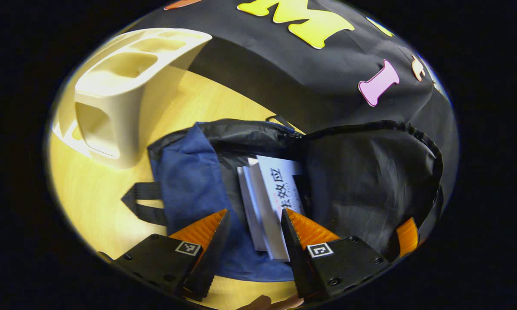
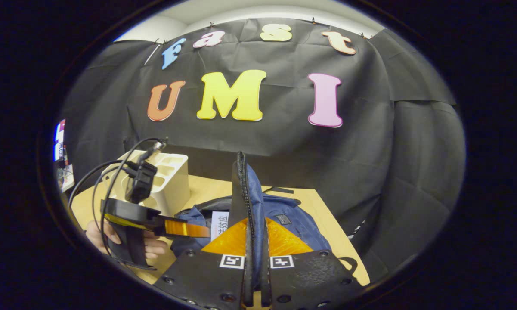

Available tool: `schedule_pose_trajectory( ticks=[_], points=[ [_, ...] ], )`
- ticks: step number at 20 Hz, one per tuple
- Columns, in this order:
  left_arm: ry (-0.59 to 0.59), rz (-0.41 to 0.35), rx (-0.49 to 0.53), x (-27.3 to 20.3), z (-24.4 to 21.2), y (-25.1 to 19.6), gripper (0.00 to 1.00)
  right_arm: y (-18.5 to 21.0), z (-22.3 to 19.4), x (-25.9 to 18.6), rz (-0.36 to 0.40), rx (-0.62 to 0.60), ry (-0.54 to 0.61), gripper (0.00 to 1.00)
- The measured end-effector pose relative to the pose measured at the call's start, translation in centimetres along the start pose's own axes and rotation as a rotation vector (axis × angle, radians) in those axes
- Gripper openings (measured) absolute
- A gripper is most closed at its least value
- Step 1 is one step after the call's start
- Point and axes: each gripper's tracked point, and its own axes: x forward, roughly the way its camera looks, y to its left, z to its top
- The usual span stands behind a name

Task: Open the schoolbag, grab two books from the bookshelf and put them into the schoolbag.

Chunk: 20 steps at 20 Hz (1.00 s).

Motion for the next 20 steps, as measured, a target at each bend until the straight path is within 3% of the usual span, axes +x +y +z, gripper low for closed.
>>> schedule_pose_trajectory(
  ticks=[4, 5, 6, 7, 8, 10, 11, 13, 14, 15, 17, 18, 19, 20],
  points=[
    [-0.091, 0.017, 0.045, -2.9, 0.4, 1.5, 0.75, -0.5, -1.1, -0.6, -0.028, 0.011, 0.004, 0.07],
    [-0.122, 0.018, 0.065, -3.8, 0.6, 1.6, 0.75, -0.4, -1.4, -0.7, -0.032, 0.014, 0.009, 0.14],
    [-0.151, 0.021, 0.084, -4.8, 0.7, 1.8, 0.75, -0.3, -2.0, -0.6, -0.042, 0.014, 0.016, 0.15],
    [-0.183, 0.028, 0.108, -5.8, 1.0, 2.0, 0.75, 0.0, -2.6, -0.7, -0.042, 0.013, 0.024, 0.1],
    [-0.221, 0.038, 0.137, -7.0, 1.2, 2.3, 0.75, 0.4, -2.8, -0.9, -0.037, 0.013, 0.03, 0.2],
    [-0.285, 0.061, 0.188, -9.1, 1.9, 2.7, 0.75, 1.2, -3.4, -1.5, -0.028, 0.014, 0.032, 0.27],
    [-0.327, 0.079, 0.216, -10.6, 2.4, 3.0, 0.75, 1.7, -3.4, -1.9, -0.022, 0.014, 0.026, 0.39],
    [-0.406, 0.129, 0.274, -13.5, 2.7, 4.3, 0.75, 2.8, -3.6, -2.9, -0.003, 0.015, 0.017, 0.39],
    [-0.435, 0.147, 0.295, -14.6, 2.9, 4.7, 0.75, 3.4, -3.8, -3.5, 0.006, 0.01, 0.011, 0.44],
    [-0.458, 0.16, 0.309, -15.8, 3.0, 4.9, 0.75, 4.0, -3.8, -4.3, 0.017, 0.001, -0.001, 0.55],
    [-0.5, 0.189, 0.323, -17.6, 3.0, 5.5, 0.75, 4.7, -3.9, -6.3, 0.03, -0.012, -0.031, 0.6],
    [-0.526, 0.215, 0.342, -19.1, 3.2, 6.0, 0.75, 4.8, -3.4, -7.2, 0.035, -0.009, -0.059, 0.58],
    [-0.55, 0.235, 0.356, -20.5, 3.3, 6.2, 0.75, 4.8, -2.8, -8.3, 0.032, -0.003, -0.088, 0.65],
    [-0.585, 0.256, 0.368, -22.3, 3.5, 6.4, 0.75, 4.6, -2.3, -9.3, 0.019, 0.001, -0.118, 0.59]
  ],
)
